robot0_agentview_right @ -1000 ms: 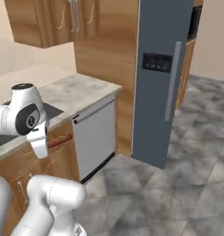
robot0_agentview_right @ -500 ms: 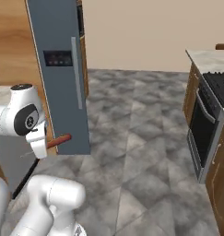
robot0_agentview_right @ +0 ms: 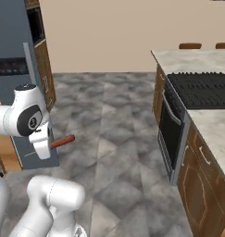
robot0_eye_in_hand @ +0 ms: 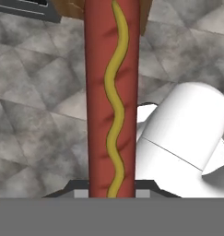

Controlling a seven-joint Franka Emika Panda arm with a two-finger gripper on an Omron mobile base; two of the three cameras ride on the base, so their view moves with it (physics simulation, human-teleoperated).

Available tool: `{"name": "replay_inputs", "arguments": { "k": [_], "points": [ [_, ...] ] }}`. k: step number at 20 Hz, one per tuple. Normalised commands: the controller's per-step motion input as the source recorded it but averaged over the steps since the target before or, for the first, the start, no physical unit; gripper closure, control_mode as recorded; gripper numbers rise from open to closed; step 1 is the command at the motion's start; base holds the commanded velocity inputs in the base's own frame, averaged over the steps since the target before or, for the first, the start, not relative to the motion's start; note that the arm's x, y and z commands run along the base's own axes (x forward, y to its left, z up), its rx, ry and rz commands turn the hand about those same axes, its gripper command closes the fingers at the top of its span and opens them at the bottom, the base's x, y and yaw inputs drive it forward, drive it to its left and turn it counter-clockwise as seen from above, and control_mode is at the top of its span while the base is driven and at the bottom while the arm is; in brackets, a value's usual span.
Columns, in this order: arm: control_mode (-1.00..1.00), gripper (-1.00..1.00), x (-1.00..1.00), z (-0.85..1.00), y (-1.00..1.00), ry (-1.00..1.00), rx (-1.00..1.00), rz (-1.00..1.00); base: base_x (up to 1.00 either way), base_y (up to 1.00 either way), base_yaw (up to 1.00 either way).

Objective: Store the hot dog in the freezer for long-term storage. Close the freezer door after placing the cooked food.

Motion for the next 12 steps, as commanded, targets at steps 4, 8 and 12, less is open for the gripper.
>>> {"name": "replay_inputs", "arguments": {
  "k": [4,8,12],
  "points": [
    [1.0,1.0,0.0,0.0,0.0,0.0,0.0,0.0,1.0,-0.4,-0.03],
    [1.0,1.0,0.0,0.0,0.0,0.0,0.0,0.0,1.0,-0.24,0.0],
    [1.0,1.0,0.0,0.0,0.0,0.0,0.0,0.0,1.0,-0.14,0.0]
  ]
}}
